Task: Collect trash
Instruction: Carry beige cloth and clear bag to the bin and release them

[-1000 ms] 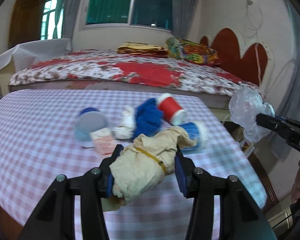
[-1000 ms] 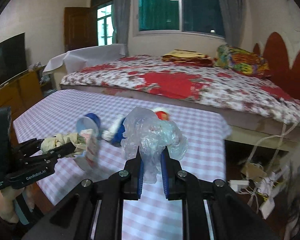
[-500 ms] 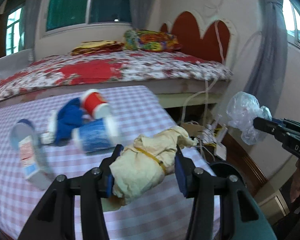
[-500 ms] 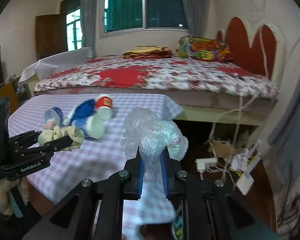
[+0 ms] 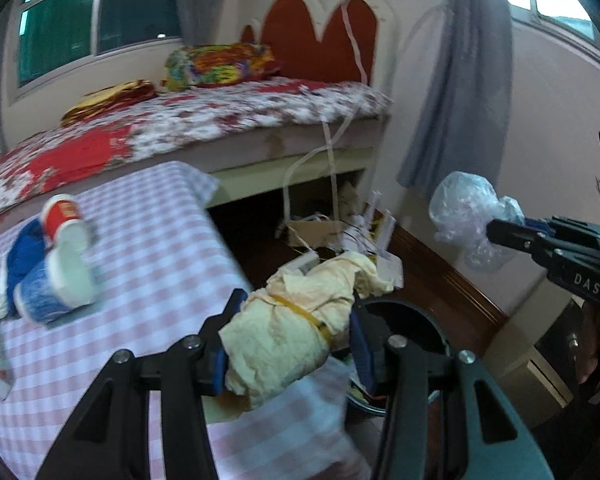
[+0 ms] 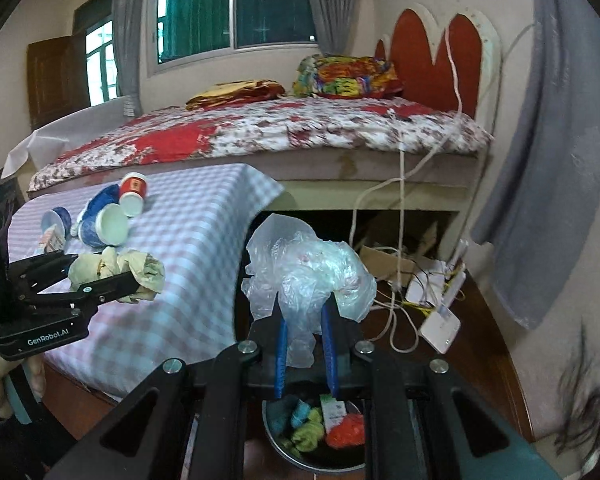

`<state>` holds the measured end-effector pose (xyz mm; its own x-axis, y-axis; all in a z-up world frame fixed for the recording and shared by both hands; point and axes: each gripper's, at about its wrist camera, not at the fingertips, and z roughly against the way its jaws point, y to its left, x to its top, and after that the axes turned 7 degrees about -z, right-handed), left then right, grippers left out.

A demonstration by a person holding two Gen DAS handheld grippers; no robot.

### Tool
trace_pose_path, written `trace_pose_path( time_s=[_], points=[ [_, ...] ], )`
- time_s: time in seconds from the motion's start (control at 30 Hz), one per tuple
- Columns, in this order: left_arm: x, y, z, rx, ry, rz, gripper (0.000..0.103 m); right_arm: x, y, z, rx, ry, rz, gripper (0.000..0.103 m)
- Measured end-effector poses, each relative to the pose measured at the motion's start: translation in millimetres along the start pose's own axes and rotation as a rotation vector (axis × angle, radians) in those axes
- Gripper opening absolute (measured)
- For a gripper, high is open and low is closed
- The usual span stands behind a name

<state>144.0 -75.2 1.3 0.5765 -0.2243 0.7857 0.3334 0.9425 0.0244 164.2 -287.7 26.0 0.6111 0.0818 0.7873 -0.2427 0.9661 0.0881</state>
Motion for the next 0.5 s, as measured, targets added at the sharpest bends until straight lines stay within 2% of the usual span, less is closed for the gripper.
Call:
trace_pose_path(
  time_s=[0.23,0.5],
  points=[
    [3,-36,-20,-0.061,0.031,-0.039,0.050,-25,-33,-5,-0.029,0.067,-0.003,0.017],
    [-10,-70,-55,-0.130,0.114,-0.078,0.050,-59,-66,-25,-0.038,0.144,-0.042,0.017]
  ],
)
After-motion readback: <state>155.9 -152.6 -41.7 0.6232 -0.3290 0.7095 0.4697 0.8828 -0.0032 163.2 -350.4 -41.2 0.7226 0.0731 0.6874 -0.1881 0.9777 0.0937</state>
